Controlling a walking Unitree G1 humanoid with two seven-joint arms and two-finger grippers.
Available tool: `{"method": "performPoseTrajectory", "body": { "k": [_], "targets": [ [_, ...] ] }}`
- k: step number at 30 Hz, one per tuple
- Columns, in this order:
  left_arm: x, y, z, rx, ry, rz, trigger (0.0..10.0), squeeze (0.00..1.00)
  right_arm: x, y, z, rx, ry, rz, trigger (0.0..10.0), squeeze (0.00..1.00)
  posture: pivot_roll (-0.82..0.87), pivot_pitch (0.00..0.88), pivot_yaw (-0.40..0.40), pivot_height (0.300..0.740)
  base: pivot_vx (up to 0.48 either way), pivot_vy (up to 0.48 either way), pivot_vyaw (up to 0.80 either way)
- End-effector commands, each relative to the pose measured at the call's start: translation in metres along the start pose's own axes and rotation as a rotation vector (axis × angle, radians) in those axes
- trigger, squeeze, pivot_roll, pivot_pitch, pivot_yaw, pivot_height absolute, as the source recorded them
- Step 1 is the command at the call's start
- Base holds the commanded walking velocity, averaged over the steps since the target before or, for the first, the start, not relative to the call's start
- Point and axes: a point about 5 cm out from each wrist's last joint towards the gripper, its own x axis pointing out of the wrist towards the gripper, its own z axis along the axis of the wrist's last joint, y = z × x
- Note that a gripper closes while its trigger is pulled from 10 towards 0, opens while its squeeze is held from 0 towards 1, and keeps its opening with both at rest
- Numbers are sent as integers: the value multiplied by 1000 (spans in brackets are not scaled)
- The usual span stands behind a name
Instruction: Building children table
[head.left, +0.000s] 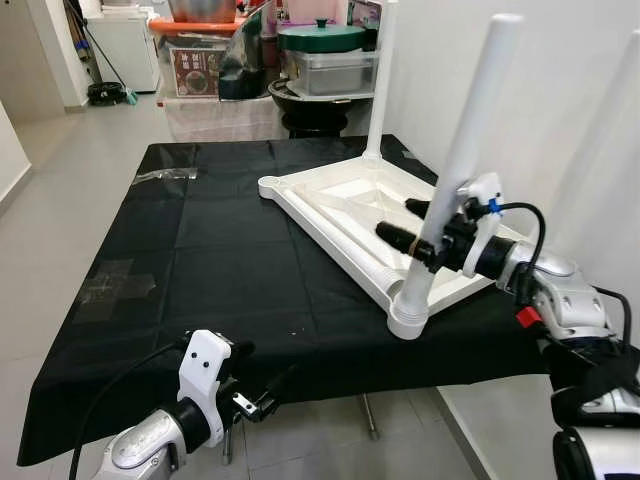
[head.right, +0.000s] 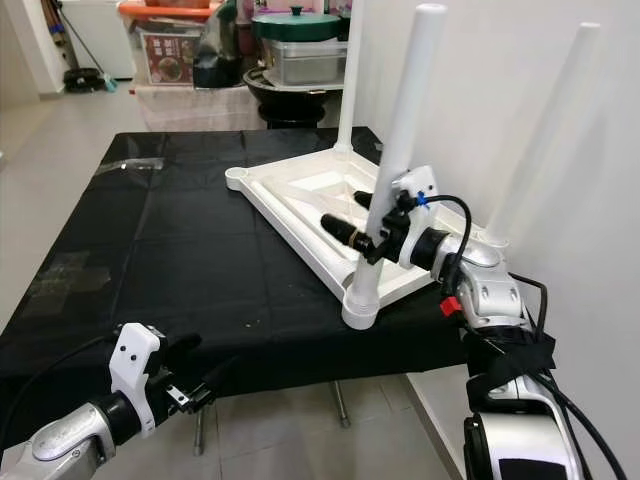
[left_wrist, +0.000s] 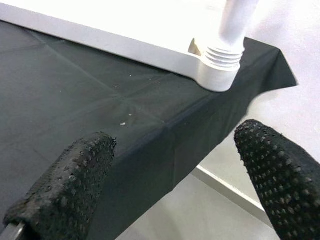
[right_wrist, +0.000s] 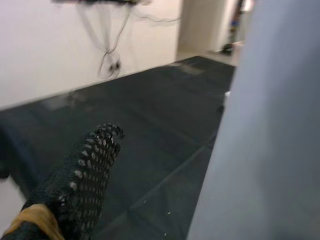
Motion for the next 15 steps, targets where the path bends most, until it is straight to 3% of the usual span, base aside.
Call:
{"method": "performPoseTrajectory", "body": {
  "k": [1, 2, 6, 10, 11, 13, 14, 15],
  "targets": [
    [0, -1, 0, 1, 8, -5, 10000, 0, 24, 23, -6, -37, 36, 159, 10000, 0, 94, 0, -71, 740, 0, 0, 0],
    [0, -1, 0, 1, 8, -5, 10000, 0, 24, 23, -6, -37, 36, 159, 10000, 0, 94, 0, -71, 740, 0, 0, 0],
    [1, -1, 0, 2, 9, -8, 10000, 0, 47, 53, -8, -81, 39, 326, 10000, 0, 89, 0, -66, 740, 0, 0, 0],
    [2, -1, -1, 2, 9, -12, 10000, 0, 55, 56, -10, -95, 52, 366, 10000, 0, 90, 0, -69, 740, 0, 0, 0],
    [2, -2, -1, 2, 9, -13, 10000, 0, 55, 56, -11, -97, 53, 369, 9333, 0, 90, 0, -69, 740, 0, 0, 0],
    [2, -2, -1, 2, 9, -13, 10000, 0, 55, 56, -11, -97, 53, 369, 9333, 0, 90, 0, -69, 740, 0, 0, 0],
    [3, -2, 0, 2, 6, -12, 10000, 0, 60, 54, -11, -97, 58, 357, 510, 0, 100, 0, -83, 740, 0, 0, 0],
    [3, -2, 0, 4, 5, -7, 10000, 0, 64, 51, -12, -98, 75, 317, 0, 0, 102, 0, -86, 740, 0, 0, 0]
  ]
}}
